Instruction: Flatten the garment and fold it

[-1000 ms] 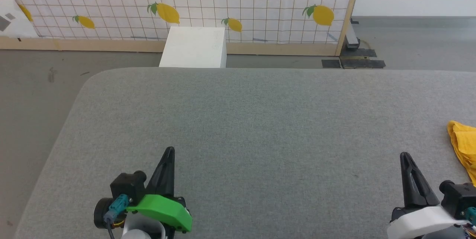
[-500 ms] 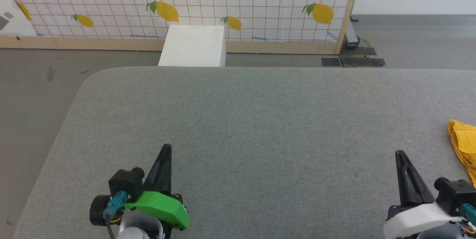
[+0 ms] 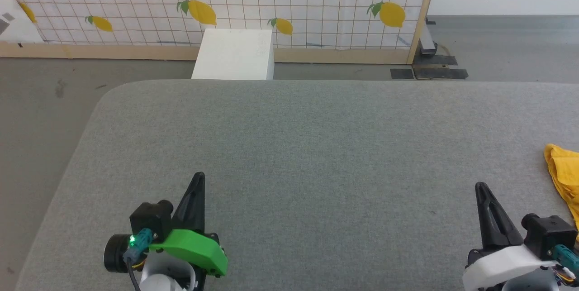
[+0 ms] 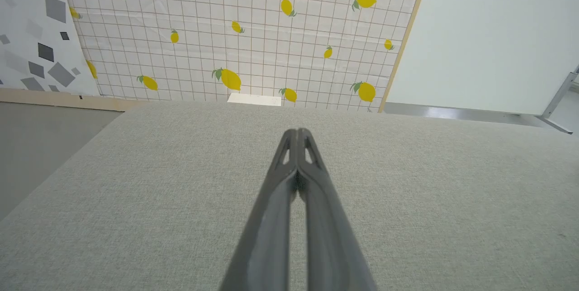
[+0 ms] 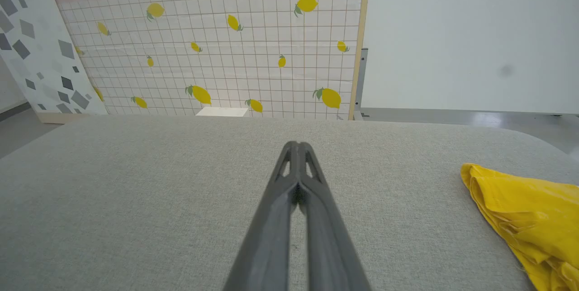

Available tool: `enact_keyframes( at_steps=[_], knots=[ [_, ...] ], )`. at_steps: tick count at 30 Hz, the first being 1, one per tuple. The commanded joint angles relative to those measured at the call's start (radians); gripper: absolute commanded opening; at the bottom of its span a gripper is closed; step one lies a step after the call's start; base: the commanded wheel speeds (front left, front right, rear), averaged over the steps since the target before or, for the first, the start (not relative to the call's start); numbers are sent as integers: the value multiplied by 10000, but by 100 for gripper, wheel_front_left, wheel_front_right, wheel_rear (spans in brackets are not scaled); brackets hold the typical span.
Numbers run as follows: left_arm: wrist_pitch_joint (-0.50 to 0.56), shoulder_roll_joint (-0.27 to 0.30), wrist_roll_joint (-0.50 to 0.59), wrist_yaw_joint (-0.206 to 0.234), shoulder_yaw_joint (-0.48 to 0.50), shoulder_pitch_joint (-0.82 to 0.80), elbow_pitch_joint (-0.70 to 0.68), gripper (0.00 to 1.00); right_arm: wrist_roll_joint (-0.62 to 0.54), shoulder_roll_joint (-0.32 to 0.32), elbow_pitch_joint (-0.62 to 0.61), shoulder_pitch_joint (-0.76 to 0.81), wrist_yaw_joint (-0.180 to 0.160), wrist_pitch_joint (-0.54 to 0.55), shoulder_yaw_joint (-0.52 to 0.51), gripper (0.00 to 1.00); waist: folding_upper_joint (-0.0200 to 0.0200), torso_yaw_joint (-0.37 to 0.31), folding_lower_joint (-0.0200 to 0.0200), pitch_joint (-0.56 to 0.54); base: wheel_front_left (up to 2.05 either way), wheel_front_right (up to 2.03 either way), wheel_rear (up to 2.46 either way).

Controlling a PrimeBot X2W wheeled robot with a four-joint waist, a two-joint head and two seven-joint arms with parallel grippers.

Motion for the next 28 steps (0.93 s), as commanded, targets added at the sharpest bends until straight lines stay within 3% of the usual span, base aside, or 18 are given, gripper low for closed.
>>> enact_keyframes(
  at_steps=[1,28],
  knots=[
    [50,-12,174,92,67,191,-95,0,-84,6,-2,-198,-6,43,52,0,0,-2,0,5,0,0,0],
    [597,-20,759,250,376,320,-617,0,-318,11,-4,-442,-9,325,336,0,0,-40,0,103,0,0,0]
  ],
)
